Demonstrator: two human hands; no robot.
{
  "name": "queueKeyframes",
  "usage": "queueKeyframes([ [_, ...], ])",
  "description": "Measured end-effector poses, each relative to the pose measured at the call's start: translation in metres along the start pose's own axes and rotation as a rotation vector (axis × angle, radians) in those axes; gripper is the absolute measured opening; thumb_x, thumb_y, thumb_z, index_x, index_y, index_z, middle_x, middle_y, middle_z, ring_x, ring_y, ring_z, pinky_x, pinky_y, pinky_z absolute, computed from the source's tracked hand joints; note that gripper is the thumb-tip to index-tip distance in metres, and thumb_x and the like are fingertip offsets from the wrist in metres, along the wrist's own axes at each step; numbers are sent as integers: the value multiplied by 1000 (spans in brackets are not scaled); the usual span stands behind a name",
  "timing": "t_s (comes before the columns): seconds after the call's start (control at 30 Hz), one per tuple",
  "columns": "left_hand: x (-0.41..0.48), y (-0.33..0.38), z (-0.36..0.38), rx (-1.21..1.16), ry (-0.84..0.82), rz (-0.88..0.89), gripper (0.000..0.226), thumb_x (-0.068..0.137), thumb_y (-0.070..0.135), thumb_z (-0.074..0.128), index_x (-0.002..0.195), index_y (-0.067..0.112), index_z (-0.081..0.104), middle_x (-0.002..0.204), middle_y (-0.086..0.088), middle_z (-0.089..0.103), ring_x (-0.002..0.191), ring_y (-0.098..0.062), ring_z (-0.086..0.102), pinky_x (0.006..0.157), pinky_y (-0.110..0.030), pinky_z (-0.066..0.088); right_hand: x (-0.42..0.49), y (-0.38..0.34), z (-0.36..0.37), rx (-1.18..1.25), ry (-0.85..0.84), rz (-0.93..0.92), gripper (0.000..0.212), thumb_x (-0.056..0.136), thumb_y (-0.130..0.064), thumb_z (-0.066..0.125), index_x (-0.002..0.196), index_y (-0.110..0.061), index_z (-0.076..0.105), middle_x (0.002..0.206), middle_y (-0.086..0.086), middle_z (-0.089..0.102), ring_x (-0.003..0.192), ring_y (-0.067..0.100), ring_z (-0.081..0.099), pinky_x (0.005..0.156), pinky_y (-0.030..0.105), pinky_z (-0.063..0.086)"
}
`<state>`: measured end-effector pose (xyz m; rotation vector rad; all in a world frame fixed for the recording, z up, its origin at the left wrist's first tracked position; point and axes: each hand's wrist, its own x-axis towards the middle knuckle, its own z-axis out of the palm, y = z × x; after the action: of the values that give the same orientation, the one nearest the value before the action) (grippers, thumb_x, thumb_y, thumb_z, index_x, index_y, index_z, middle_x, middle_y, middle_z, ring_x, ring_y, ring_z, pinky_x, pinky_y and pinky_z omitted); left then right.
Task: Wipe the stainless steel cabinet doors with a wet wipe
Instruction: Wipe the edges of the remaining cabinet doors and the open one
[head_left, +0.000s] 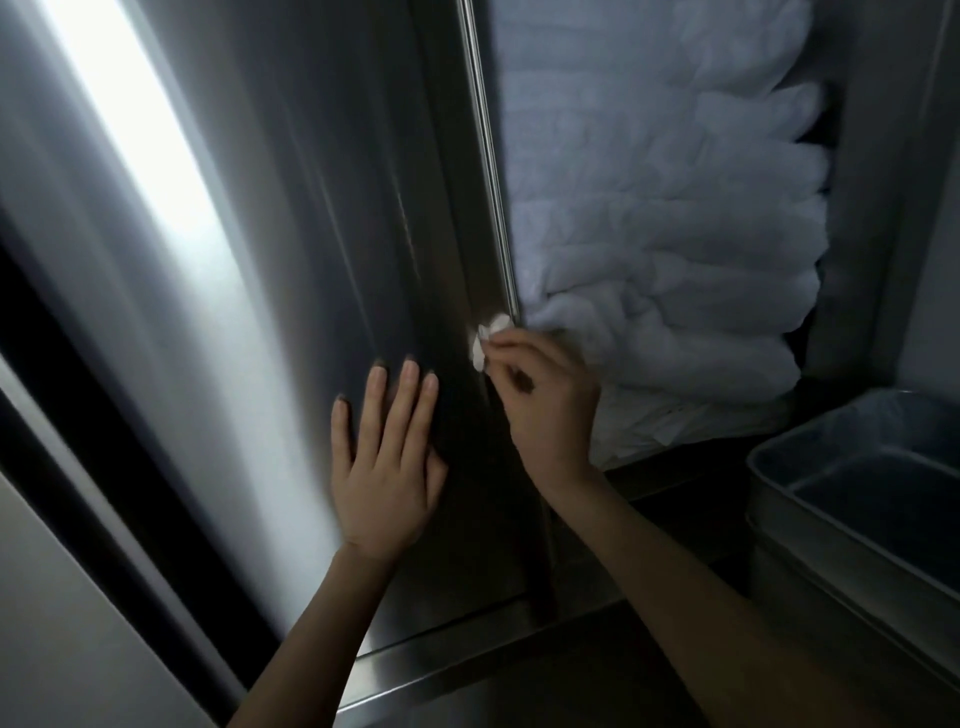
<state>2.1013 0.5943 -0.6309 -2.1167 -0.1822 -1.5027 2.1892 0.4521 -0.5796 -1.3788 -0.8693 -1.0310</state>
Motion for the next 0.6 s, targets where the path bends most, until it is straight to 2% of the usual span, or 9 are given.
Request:
queueKeyframes([
  [0.07, 0, 0, 0, 1, -8, 1, 61, 92, 23, 40, 152, 14, 30, 157, -4, 27, 149, -26, 15, 120, -48, 9, -14, 2, 3, -5, 20, 34, 12, 77, 0, 73, 88, -4, 73, 90, 7, 71, 85, 18, 66, 78, 29, 53],
  [0.13, 0, 1, 0, 1, -15, 0, 61, 92, 24, 38, 152, 15, 29, 159, -3, 24, 149, -26, 15, 121, -47, 8, -44, 16, -2, -38, -29, -10, 9, 77, -1, 72, 85, -3, 74, 90, 8, 71, 84, 20, 67, 76, 33, 55],
  [0.2, 0, 1, 0, -2, -14, -2, 61, 93, 24, 36, 153, 15, 27, 162, -3, 19, 150, -26, 15, 120, -47, 8, -76, 37, -18, -92, -173, -153, 9, 80, -6, 65, 83, -3, 74, 89, 9, 72, 83, 21, 68, 73, 37, 56],
  [0.27, 0, 0, 1, -2, -12, 0, 62, 93, 24, 36, 153, 15, 26, 163, -2, 15, 150, -26, 14, 120, -48, 8, -102, 59, -36, -174, -416, -331, 12, 81, -11, 63, 81, -8, 74, 88, 6, 72, 82, 17, 67, 76, 31, 51],
  [0.3, -1, 1, 1, -3, -13, 1, 63, 93, 24, 37, 154, 15, 26, 163, -3, 14, 150, -26, 14, 120, -48, 8, -112, 66, -42, -216, -528, -407, 5, 78, -11, 69, 80, -10, 74, 87, 4, 72, 80, 15, 67, 77, 27, 46],
  [0.37, -1, 1, 1, -3, -9, 6, 63, 92, 23, 38, 153, 14, 26, 161, -4, 19, 150, -27, 14, 120, -49, 9, -124, 70, -48, -275, -646, -458, 12, 69, -9, 83, 75, -13, 73, 83, 1, 71, 73, 13, 65, 73, 23, 39],
  [0.47, 1, 1, -1, -7, -14, 3, 63, 91, 23, 40, 152, 12, 29, 157, -6, 27, 150, -27, 12, 119, -49, 10, -112, 64, -45, -263, -624, -432, 8, 75, -7, 74, 70, -13, 71, 77, 1, 69, 67, 14, 64, 69, 23, 37],
  [0.53, 2, 2, -1, -11, -24, 4, 62, 91, 24, 40, 151, 11, 29, 156, -8, 29, 150, -27, 10, 119, -49, 8, -91, 56, -44, -238, -540, -443, 17, 84, -10, 61, 71, -10, 71, 79, 4, 70, 69, 17, 65, 71, 26, 38],
  [0.6, 2, 3, -1, -23, -32, 6, 62, 91, 25, 40, 151, 11, 29, 156, -8, 29, 150, -27, 9, 120, -49, 7, -61, 48, -43, -234, -450, -483, 21, 87, -9, 58, 72, -6, 72, 79, 7, 70, 70, 19, 66, 70, 30, 44],
])
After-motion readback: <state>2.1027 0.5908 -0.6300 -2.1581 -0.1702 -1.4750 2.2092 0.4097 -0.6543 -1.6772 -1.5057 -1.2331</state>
